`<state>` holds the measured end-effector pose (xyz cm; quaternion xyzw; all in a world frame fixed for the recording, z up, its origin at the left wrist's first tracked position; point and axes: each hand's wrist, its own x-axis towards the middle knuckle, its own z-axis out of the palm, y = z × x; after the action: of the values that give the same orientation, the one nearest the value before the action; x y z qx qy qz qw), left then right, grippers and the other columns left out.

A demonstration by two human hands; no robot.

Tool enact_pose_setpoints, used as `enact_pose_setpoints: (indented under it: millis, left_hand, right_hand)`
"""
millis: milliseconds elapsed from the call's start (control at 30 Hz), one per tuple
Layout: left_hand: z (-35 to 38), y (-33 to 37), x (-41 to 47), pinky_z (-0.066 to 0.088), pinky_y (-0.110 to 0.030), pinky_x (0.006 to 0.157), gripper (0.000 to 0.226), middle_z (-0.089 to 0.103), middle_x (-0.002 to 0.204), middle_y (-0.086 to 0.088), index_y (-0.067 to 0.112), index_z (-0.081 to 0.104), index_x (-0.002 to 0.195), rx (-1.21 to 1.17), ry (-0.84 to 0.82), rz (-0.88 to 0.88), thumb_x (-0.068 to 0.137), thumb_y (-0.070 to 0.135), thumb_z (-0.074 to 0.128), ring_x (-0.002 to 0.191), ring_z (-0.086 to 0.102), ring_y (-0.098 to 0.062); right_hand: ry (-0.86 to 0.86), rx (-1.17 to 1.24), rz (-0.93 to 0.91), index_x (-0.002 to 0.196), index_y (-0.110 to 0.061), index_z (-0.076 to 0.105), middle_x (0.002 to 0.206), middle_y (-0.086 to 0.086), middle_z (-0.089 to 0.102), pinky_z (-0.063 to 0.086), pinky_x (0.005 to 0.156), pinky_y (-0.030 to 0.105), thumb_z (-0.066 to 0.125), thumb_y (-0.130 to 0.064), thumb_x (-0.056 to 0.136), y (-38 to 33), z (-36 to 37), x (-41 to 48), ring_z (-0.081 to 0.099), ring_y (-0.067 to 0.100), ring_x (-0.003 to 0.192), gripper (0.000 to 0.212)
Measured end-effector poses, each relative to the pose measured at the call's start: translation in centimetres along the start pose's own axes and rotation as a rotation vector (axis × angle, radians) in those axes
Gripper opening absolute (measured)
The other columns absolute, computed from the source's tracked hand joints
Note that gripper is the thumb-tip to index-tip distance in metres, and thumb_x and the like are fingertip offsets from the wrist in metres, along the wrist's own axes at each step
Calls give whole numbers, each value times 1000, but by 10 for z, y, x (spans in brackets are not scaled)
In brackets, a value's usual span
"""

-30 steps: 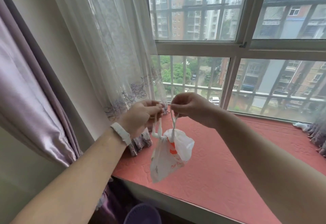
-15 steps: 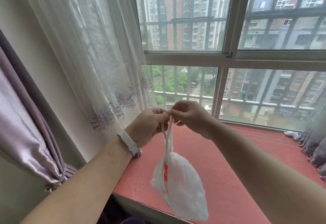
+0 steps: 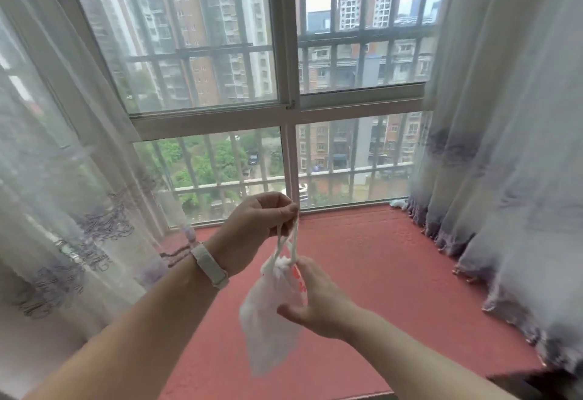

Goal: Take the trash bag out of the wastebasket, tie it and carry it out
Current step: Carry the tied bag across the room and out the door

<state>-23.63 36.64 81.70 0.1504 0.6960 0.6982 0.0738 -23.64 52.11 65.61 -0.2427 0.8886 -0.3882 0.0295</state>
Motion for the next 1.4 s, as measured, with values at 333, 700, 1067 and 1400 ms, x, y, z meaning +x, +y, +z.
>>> enact_pose_setpoints:
  millis: [333, 700, 1067, 1400]
  left_hand:
    - [61, 11, 28, 36, -31, 63, 11, 52, 68, -11, 3, 58, 74, -153, -408, 13, 81, 11, 60, 61, 46, -20]
    - [205, 1, 11, 36, -29, 61, 19, 52, 62, -6, 4, 55, 67, -258, -828, -42, 86, 7, 56, 58, 44, -18]
    - [437, 4, -25, 42, -20, 53, 20, 58, 59, -4, 12, 58, 62, -253, -1101, -56, 82, 14, 59, 54, 49, -15]
    - [638, 30, -60, 45, -24, 57, 22, 57, 60, -3, 12, 61, 64, -309, -1267, -23, 86, 15, 56, 54, 50, -15]
  right_hand:
    - [421, -105, 442, 130, -42, 25, 133, -6, 43, 43, 87, 39, 64, -55, 72, 9, -27, -65, 48, 24, 115, 71]
    - [698, -179, 849, 137, -29, 32, 132, -5, 43, 43, 96, 42, 51, -74, 71, 38, -56, -197, 44, 21, 122, 82]
    - [934, -221, 915, 128, -29, 47, 129, -9, 53, 45, 96, 32, 53, -71, 69, 89, -138, -398, 51, 13, 118, 72]
    - [1128, -592, 1037, 140, -37, 30, 141, -14, 47, 41, 90, 22, 49, -76, 79, 108, -226, -571, 55, 9, 118, 75]
